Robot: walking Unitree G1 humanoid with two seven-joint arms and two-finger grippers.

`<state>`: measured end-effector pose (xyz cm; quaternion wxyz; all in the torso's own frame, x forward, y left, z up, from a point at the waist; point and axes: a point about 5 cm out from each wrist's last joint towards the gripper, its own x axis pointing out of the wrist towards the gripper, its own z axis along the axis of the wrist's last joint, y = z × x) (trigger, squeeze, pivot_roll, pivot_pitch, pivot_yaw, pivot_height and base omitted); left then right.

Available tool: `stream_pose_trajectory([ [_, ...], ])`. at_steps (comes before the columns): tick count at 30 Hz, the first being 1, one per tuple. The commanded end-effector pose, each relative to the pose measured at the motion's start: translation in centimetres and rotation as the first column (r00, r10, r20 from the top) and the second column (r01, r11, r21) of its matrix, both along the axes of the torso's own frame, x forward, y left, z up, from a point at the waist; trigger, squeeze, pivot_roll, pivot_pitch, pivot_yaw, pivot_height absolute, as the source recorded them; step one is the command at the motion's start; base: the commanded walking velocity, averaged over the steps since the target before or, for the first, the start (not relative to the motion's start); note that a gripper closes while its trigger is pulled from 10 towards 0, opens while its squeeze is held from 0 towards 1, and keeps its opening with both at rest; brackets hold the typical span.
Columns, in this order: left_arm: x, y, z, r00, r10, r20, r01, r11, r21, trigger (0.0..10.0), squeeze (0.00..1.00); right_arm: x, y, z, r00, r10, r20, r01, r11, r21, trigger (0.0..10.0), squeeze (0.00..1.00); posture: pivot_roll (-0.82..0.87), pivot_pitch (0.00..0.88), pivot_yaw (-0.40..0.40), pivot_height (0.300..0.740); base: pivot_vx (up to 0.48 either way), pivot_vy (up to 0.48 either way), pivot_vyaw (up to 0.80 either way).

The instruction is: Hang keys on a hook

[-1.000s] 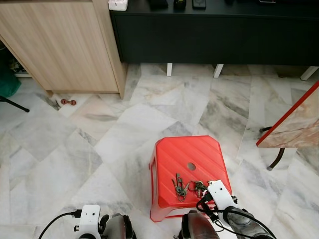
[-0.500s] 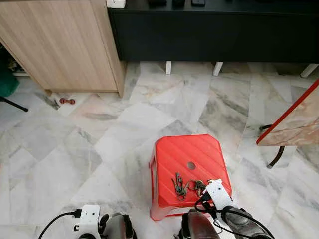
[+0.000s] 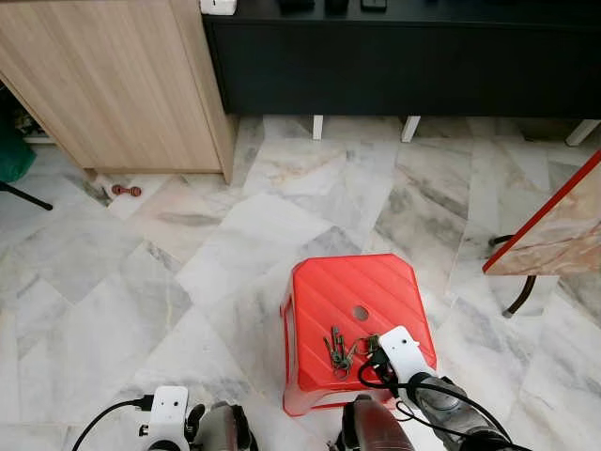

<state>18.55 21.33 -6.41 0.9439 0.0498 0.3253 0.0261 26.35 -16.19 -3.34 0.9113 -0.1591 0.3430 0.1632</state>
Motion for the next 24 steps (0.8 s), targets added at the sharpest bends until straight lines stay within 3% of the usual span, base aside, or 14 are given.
stream_pose_trajectory([
  [1,-7.4,-1.3,-3.9,0.949,-0.02,-0.313,0.008,0.999,-0.039,10.0,0.0,-0.8,0.0,-0.7,0.999,0.003,-0.032,-0.003,1.0,-0.001,10.0,0.0,0.03,0.274,-0.072,0.652,0.0,0.0,0.0],
  [7,-7.6,-1.2,-3.9,0.949,-0.018,-0.314,0.007,0.999,-0.036,10.0,0.0,0.1,-0.2,0.2,0.999,-0.019,0.043,0.019,1.0,0.0,10.0,0.0,0.03,0.271,-0.071,0.652,0.0,0.0,0.0],
  [12,-7.6,-1.3,-3.9,0.949,-0.017,-0.313,0.006,0.999,-0.035,10.0,0.0,1.2,-0.6,1.2,0.99,-0.102,0.099,0.097,0.994,0.054,10.0,0.0,0.03,0.263,-0.073,0.652,0.0,0.0,0.0],
  [18,-7.4,-1.4,-3.9,0.951,-0.016,-0.309,0.005,0.999,-0.037,10.0,0.0,0.9,-0.9,0.7,0.994,-0.101,0.042,0.101,0.995,0.002,10.0,0.0,0.03,0.263,-0.075,0.652,0.0,0.0,0.0],
  [24,-7.4,-1.4,-3.9,0.952,-0.015,-0.305,0.002,0.999,-0.042,10.0,0.0,0.0,-1.0,-0.2,0.999,-0.039,-0.02,0.037,0.993,-0.11,10.0,0.0,0.04,0.267,-0.075,0.652,0.0,0.0,0.0],
])
